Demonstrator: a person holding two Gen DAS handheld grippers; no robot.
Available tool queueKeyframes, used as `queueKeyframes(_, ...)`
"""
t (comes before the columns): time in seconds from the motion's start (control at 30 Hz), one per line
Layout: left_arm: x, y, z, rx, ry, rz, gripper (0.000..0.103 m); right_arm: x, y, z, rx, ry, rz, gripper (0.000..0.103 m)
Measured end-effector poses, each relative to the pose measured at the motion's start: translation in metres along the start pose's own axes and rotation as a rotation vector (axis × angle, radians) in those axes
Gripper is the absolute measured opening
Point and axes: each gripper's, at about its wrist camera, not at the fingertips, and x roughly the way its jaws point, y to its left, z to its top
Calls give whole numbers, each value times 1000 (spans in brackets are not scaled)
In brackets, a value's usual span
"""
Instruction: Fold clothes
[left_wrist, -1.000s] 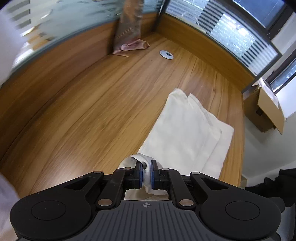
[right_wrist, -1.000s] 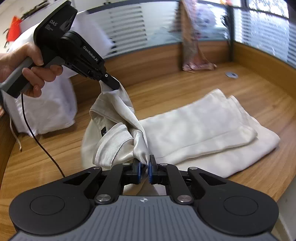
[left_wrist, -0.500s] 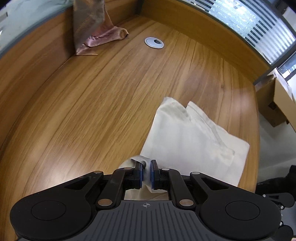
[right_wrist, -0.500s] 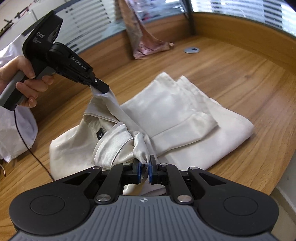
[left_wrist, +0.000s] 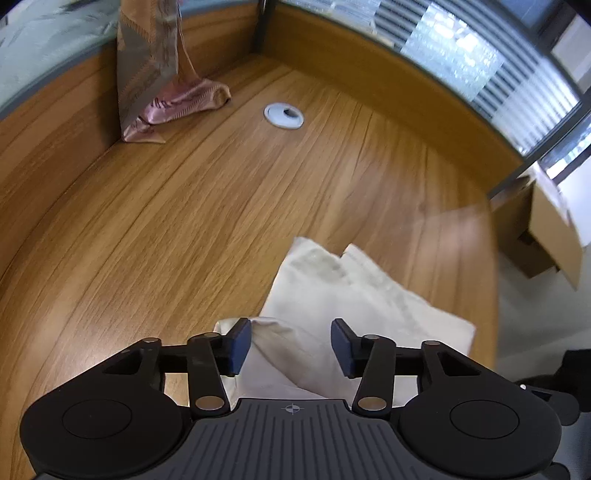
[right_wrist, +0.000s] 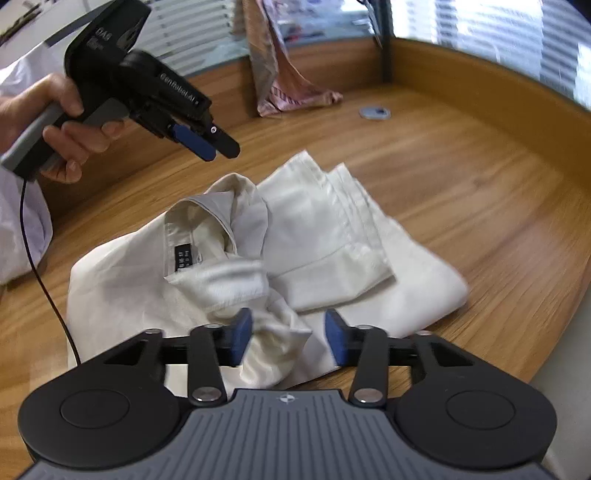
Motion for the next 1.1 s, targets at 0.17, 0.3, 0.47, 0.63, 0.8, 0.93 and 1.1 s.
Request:
queueKeyframes(0.17, -4, 5, -21, 17, 42, 14, 54, -1, 21, 6, -191, 0, 2, 61)
queueKeyframes(0.3, 4, 13, -41, 12, 91, 18, 54, 12, 36, 13, -319, 19, 46, 61)
queueKeyframes(0.47, 20, 13, -54, 41, 147, 41, 54, 30, 45, 15, -397, 60, 66, 56)
queueKeyframes(0.63, 28, 4, -54, 104, 129, 96, 8, 36, 36, 18, -331, 66, 46, 15)
queueKeyframes(0.8, 21, -13, -30, 131, 39, 50, 6, 29, 6, 23, -145, 20, 17, 10)
queueKeyframes(0.93, 36, -27, -5, 117, 28, 26, 6, 30, -21, 25, -2, 11, 17, 10)
queueKeyframes(1.1, 58, -45, 16, 116, 36, 21, 6, 33, -42, 22, 100, 17, 28, 10)
